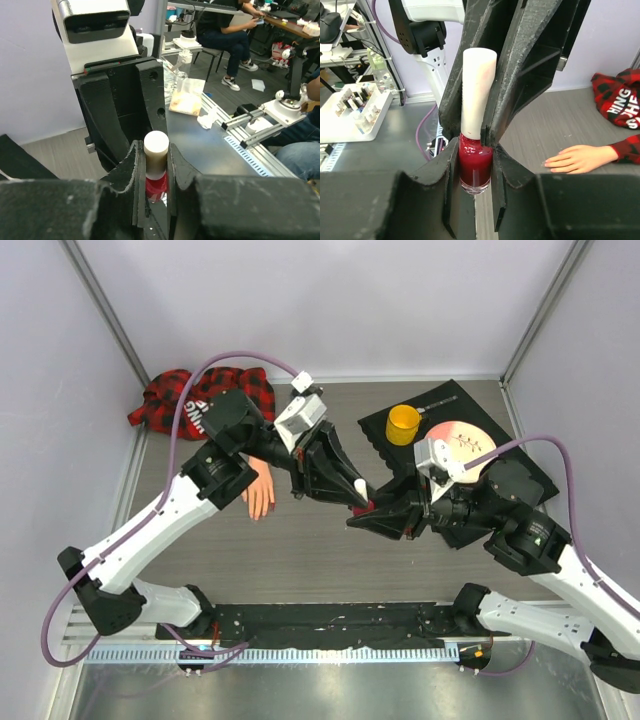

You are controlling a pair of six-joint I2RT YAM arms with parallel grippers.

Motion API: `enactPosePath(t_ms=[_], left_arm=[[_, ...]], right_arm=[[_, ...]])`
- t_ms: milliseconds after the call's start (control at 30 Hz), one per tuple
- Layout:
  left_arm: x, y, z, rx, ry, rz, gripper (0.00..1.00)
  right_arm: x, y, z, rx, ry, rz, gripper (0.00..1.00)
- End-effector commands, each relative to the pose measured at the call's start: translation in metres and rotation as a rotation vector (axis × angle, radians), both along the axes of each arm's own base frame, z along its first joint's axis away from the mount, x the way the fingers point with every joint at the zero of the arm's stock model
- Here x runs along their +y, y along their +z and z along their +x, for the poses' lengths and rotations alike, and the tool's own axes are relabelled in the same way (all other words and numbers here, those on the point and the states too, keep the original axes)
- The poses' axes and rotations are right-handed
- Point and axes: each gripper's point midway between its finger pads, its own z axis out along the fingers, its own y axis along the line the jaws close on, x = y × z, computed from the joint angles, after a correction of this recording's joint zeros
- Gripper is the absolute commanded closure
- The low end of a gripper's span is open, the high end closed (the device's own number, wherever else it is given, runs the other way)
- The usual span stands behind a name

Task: Paint the nails

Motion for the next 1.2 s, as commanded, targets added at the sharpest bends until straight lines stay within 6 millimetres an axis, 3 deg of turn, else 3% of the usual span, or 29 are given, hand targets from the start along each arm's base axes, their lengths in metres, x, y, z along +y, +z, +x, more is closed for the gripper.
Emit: enactPosePath(t_ms=[0,33,67,167,267,333,433,633,867,1167], left_arm=[[0.007,-0.002,0.000,0.065,0.011,0.068,0.70],[0.006,-0.012,0.006,0.103,0.066,0.128,0.60],[0.008,-0.009,0.012,0.038,0.125,0.102,0.46],[0.013,-0.004,0.038,-0.006,0.360,0.102,0.32],[0.027,0.011,0.063,-0.018,0.588,0.051,0.08],[0.038,0.022,0.080,0.003,0.732,0.001,0.04],[0.047,0.030,0.091,0.045,0.826,-0.044,0.06],[0.044,0.040,0.107,0.111,0.885,-0.113,0.11],[0.028,0.043,0.126,0.143,0.910,-0.146,0.19],[0.003,0.037,0.122,0.193,0.806,-0.132,0.28]], right_arm=[[-0.007,0.036,-0.015,-0.085,0.047,0.127,0.99],[-0.008,0.037,-0.012,-0.089,0.029,0.128,0.99],[-0.009,0.038,-0.005,-0.087,-0.013,0.127,0.99],[-0.011,0.037,0.015,-0.096,-0.122,0.105,0.99],[-0.015,0.034,0.032,-0.104,-0.214,0.070,0.99],[-0.019,0.034,0.050,-0.109,-0.309,0.057,0.99],[-0.021,0.033,0.069,-0.104,-0.402,0.035,0.99],[-0.026,0.034,0.096,-0.093,-0.533,0.020,0.99],[-0.023,0.034,0.103,-0.095,-0.557,0.017,0.99],[-0.020,0.031,0.106,-0.089,-0.558,0.009,0.99]])
